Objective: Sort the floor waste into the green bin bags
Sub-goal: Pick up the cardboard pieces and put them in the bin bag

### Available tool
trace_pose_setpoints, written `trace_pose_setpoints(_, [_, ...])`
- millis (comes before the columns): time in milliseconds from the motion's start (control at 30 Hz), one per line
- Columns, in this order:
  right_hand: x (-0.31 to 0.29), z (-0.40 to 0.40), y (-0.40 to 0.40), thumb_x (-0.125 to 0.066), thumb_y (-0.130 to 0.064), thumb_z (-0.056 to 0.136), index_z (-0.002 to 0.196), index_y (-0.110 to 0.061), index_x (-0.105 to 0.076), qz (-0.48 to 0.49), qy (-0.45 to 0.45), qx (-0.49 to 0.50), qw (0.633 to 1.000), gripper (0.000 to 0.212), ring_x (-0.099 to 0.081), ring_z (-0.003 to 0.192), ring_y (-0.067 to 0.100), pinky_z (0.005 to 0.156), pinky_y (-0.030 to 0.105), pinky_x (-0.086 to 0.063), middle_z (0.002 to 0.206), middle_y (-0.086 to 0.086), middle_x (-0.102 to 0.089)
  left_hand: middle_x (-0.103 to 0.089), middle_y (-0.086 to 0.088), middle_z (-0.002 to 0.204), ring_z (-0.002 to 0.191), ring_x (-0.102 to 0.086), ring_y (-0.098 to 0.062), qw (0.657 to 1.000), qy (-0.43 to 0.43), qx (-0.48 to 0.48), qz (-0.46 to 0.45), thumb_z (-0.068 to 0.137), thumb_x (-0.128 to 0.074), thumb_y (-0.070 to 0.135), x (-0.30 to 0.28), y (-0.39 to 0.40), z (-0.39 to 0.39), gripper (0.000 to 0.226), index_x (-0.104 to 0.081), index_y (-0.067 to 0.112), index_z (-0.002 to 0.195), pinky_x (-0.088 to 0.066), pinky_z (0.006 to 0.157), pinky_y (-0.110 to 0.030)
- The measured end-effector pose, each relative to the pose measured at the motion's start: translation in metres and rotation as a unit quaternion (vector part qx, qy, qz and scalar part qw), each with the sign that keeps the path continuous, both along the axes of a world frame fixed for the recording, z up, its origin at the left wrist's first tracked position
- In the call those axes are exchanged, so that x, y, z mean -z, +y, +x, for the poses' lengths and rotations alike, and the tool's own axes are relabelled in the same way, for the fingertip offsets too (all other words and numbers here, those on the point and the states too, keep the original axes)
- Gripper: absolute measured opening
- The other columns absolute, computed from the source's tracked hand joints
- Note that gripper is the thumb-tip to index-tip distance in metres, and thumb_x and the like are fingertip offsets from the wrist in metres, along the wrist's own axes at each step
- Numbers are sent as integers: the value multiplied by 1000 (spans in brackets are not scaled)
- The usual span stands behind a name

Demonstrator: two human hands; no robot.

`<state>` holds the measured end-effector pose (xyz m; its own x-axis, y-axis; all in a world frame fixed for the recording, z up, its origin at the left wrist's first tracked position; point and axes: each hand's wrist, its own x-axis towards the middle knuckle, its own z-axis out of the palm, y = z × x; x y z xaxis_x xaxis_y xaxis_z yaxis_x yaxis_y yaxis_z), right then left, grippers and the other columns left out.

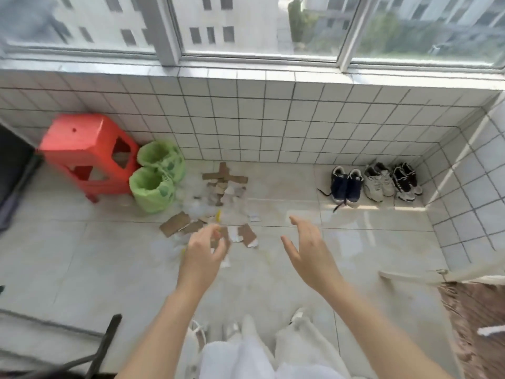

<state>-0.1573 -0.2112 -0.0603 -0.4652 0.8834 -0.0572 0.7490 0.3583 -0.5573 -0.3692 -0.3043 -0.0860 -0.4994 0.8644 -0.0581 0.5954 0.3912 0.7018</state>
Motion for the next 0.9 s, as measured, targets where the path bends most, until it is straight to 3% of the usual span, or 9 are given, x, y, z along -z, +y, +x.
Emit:
trace_pose_setpoints(367, [33,-79,-25,-49,-31,95,132,-15,-43,-57,-45,-95,993,41,-45,123,18,98,27,-37,127,-1,-53,-63,4,95,95,-55,-20,981,-23,-178,-78,88,-56,13,31,-106,-82,21,-60,19,107,-41,79,-30])
trace_pose_setpoints(900, [52,-161,62,-44,-33,98,140,-14,-37,-90,-100,-268,954,47,-40,127,21,102,28,-32,133,2,-47,-59,8,96,97,-53,-16,947,-38,-300,-105,87,-56,13,39,-61,-95,23,-59,19,109,-39,78,-28])
